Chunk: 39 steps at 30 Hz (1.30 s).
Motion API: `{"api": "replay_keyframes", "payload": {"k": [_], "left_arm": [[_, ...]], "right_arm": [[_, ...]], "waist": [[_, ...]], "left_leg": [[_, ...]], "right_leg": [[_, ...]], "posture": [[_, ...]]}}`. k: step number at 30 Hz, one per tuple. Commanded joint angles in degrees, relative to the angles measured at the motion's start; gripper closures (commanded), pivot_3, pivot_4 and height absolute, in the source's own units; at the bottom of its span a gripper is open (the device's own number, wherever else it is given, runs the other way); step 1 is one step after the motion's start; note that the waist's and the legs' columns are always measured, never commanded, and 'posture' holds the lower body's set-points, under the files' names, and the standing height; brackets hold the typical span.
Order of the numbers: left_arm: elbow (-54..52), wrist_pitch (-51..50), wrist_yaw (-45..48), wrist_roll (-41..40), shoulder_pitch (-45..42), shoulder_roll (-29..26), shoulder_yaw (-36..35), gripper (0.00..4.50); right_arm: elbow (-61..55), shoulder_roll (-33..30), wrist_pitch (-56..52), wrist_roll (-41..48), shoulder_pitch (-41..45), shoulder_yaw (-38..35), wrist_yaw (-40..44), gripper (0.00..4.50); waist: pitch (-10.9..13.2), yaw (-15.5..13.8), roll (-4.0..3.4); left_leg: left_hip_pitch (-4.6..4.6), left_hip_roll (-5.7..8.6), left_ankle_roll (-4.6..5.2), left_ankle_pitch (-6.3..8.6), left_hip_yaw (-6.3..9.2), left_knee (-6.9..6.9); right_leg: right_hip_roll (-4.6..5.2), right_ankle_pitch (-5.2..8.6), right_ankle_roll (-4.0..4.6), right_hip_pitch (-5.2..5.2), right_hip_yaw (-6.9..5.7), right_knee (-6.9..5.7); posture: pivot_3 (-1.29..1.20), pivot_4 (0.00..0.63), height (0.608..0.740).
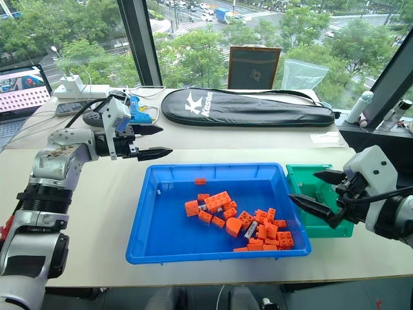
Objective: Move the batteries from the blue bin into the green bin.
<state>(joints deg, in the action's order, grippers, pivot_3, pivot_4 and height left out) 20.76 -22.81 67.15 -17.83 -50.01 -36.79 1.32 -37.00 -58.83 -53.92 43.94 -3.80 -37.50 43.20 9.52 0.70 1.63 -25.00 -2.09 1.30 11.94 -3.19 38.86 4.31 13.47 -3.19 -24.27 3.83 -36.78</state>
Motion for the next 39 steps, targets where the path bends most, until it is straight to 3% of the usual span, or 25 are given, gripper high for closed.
{"api": "replay_keyframes", "payload": {"k": [1, 7, 13, 15, 18, 22, 25, 32, 39], "left_arm": [[-1.24, -1.62, 3.68, -0.07, -2.84, 0.2, 2.48, 0.0], [-8.06, -5.59, 16.31, -3.76, -5.03, 3.89, 10.11, 0.0], [-9.13, -1.94, 21.57, -0.68, -5.07, 4.22, 15.49, 0.0], [-9.95, -1.08, 23.64, -0.56, -4.84, 4.71, 17.17, 0.0], [-10.34, -0.32, 24.92, -0.15, -4.39, 5.4, 18.33, 0.0], [-12.09, -0.17, 25.18, -0.36, -3.14, 4.88, 18.26, 0.0], [-14.43, -0.96, 24.49, -0.79, -1.72, 4.62, 18.16, 0.0], [-17.99, -2.53, 23.27, -1.1, 0.7, 3.1, 17.36, 0.0], [-19.54, -3.91, 20.88, -1.17, 1.99, 2.69, 16.95, 0.0]], "right_arm": [[-1.72, -1.68, -0.77, 0.01, -0.17, -2.98, 0.08, 0.02], [-6.12, -11.29, -3.31, -3.01, -2.47, 0.06, 3.46, 0.02], [-8.02, -12.74, -5.09, 0.24, 1.53, 5.23, 2.13, 0.02], [-7.94, -13.17, -4.62, -0.61, 4.01, 11.84, 1.11, 0.02], [-7.13, -11.98, -5.37, -0.77, 10.33, 22.39, -0.74, 0.02], [-6.12, -12.28, -6.16, -3.36, 13.23, 30.38, -1.27, 0.02], [-3.82, -8.97, -8.15, -5.09, 17.86, 36.96, -3.86, 0.02], [-1.66, -3.69, -14.02, -6.53, 25.04, 43.5, -6.84, 0.02], [0.5, -4.52, -13.12, -10.67, 28.38, 47.36, -5.25, 0.02]], "waist": [[0.0, 0.0, 0.0], [0.0, -0.48, 0.0], [0.0, 0.29, 0.0], [0.0, 0.26, 0.0], [0.0, 0.23, 0.0], [0.01, 0.06, 0.01], [0.01, 0.04, 0.01], [0.0, 0.08, 0.0], [0.0, -0.03, 0.0]], "left_leg": [[0.0, 0.0, 0.0, 0.0, 0.0, 0.0], [-0.07, 0.08, 0.0, 0.0, 0.03, 0.05], [-0.07, 0.04, 0.01, 0.0, 0.1, 0.03], [-0.07, 0.04, 0.01, 0.0, 0.14, 0.04], [-0.06, 0.04, 0.01, 0.0, 0.14, 0.09], [-0.12, 0.07, 0.02, 0.01, 0.14, 0.08], [-0.16, 0.07, 0.05, 0.02, 0.13, 0.11], [-0.16, 0.06, 0.05, 0.02, 0.16, 0.12], [-0.16, 0.08, 0.06, 0.02, 0.15, 0.12]], "right_leg": [[0.0, 0.0, 0.0, 0.0, 0.0, 0.0], [0.04, 0.03, -0.04, 0.02, 0.0, 0.03], [-0.02, 0.03, -0.03, -0.02, 0.02, 0.0], [-0.04, 0.03, -0.02, -0.01, 0.02, -0.02], [-0.02, 0.03, -0.02, 0.01, 0.02, 0.0], [0.01, 0.04, -0.02, -0.05, 0.02, 0.02], [0.02, 0.05, -0.03, -0.06, 0.02, 0.03], [0.0, 0.04, -0.03, -0.08, 0.02, -0.03], [0.03, 0.05, -0.03, -0.08, 0.01, -0.02]], "posture": [[0.0, 0.15, 0.734], [0.0, 0.15, 0.734], [0.0, 0.15, 0.734], [0.0, 0.15, 0.734], [0.0, 0.15, 0.734], [0.0, 0.15, 0.734], [0.0, 0.15, 0.734], [0.0, 0.15, 0.734], [0.0, 0.15, 0.734]]}}
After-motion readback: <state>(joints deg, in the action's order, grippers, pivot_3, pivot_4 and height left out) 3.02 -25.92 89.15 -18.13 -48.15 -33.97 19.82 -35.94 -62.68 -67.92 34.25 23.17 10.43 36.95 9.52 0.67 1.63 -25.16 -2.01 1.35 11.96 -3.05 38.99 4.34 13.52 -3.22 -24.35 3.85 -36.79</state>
